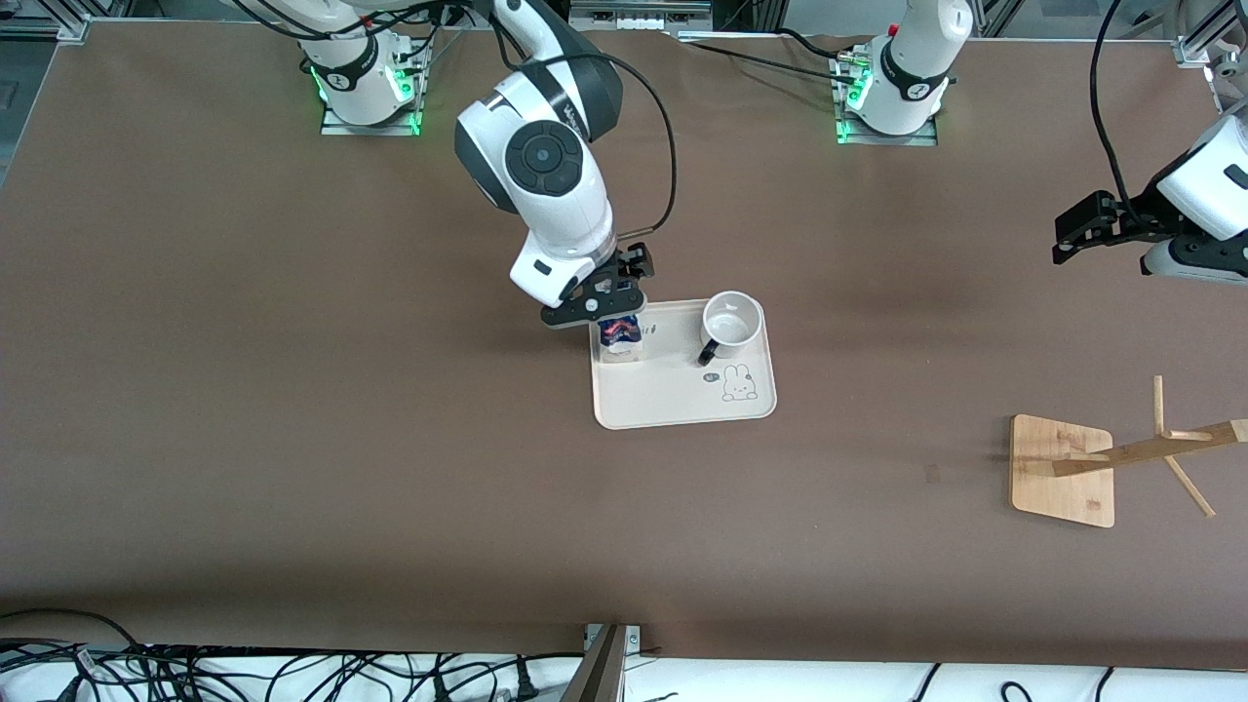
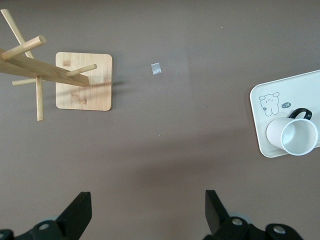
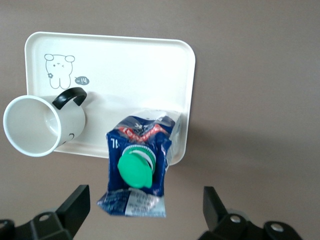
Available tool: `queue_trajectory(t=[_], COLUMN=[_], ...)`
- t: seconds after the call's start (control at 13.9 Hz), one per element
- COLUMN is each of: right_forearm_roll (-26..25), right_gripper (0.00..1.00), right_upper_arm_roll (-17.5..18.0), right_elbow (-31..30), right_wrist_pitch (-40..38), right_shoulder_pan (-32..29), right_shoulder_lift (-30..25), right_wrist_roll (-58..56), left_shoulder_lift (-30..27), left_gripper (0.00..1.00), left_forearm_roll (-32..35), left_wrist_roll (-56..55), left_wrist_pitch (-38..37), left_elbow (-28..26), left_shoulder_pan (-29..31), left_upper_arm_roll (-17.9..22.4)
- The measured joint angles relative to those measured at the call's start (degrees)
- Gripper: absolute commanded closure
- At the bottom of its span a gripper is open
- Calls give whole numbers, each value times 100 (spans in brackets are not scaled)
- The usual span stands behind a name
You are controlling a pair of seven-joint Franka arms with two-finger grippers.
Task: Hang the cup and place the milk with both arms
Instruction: 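Close the right gripper on the milk carton and lift it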
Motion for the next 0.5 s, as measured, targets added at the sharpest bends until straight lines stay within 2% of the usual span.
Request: queue_trajectory(t=[0.36,0.5], right_forearm_roll=[-199,-267], right_gripper=[2,19], right_upper_arm_roll=[-1,-2], right_elbow=[8,14], right_wrist_pitch=[363,452], right_shoulder_pan=[112,120], right_shoulder_lift=[326,423], right_wrist_roll=[13,20], left_shoulder_lift=[0,0], left_gripper=[0,0], left_forearm_roll=[0,0], left_wrist_roll=[0,0], left_wrist_pitch=[0,0], left_elbow=[0,0], left_shoulder_pan=[0,0], left_upper_arm_roll=[0,0])
